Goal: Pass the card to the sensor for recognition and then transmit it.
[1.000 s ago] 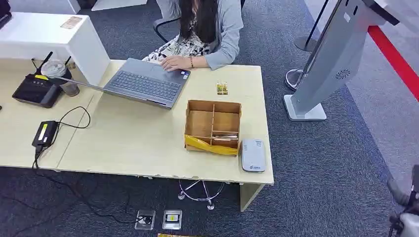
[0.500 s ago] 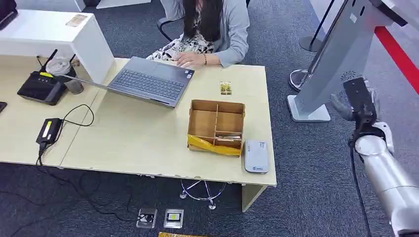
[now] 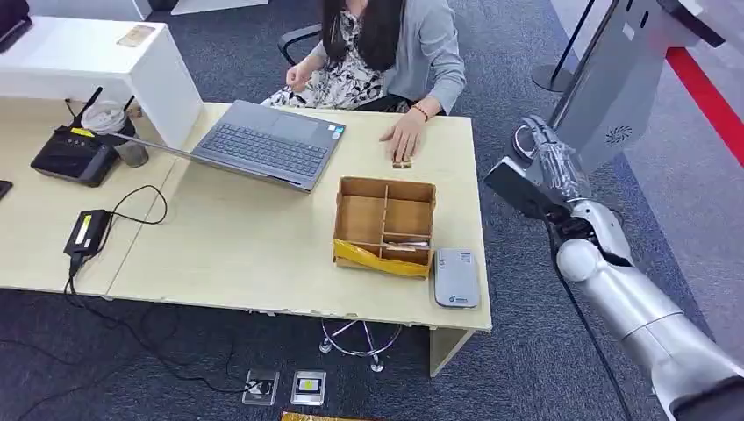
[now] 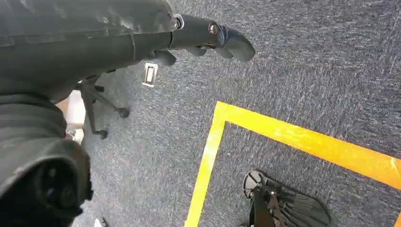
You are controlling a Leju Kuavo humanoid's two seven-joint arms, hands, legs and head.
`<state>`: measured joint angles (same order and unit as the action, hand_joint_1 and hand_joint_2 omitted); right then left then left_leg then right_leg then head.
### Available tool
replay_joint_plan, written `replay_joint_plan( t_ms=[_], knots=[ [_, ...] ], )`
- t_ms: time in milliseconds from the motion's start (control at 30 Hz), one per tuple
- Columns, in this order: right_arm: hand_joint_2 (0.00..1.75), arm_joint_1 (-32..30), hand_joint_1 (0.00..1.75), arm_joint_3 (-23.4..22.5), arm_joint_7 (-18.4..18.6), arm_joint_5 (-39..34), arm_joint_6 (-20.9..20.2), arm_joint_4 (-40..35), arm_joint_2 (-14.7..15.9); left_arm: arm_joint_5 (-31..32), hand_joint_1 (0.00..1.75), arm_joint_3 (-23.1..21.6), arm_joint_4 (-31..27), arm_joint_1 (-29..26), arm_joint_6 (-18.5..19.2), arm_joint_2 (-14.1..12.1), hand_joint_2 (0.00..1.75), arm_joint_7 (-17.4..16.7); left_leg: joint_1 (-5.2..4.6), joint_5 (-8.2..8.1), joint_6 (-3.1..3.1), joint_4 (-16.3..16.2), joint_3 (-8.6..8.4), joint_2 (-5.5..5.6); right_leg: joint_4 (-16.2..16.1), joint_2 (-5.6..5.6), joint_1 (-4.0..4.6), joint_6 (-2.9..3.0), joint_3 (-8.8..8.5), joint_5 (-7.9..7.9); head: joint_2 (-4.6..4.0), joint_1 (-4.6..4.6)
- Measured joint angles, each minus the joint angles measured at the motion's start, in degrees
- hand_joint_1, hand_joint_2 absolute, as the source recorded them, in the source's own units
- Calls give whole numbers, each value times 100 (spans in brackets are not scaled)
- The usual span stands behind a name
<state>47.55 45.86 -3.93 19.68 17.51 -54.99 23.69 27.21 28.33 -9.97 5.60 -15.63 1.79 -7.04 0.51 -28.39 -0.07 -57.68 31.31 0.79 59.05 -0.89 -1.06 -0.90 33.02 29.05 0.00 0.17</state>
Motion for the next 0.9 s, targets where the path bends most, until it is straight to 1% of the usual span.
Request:
replay_joint_plan(
  t_ms=[167,267,400,600,767,900],
  knots=[
    [175,41,0,262,125,505,221,92,-146,11,0,0,0,-1,0,0,0,46,1,0,0,0,1,0,0,1,1,0,0,0,-2,0],
    [175,58,0,415,321,1002,496,162,-205,15,0,0,0,-1,0,0,0,52,0,0,0,0,1,0,0,1,0,0,-1,0,-2,0],
    [175,104,0,588,520,1462,697,282,-282,13,0,0,0,-2,-7,0,0,52,0,0,0,0,2,0,-1,0,0,0,0,0,-2,0],
    [175,149,0,730,531,1564,760,527,-411,28,0,0,0,-4,-39,0,0,52,0,0,0,0,1,0,-1,0,0,0,0,0,0,0],
    [175,150,0,798,415,1363,704,726,-511,61,0,0,0,-5,-37,0,0,52,0,0,0,0,1,0,-1,1,0,0,0,0,-2,0],
    [175,150,0,856,385,1372,689,798,-553,61,0,0,0,-10,-39,0,0,52,0,0,0,0,1,0,-1,1,0,0,1,0,-2,0]
  ],
)
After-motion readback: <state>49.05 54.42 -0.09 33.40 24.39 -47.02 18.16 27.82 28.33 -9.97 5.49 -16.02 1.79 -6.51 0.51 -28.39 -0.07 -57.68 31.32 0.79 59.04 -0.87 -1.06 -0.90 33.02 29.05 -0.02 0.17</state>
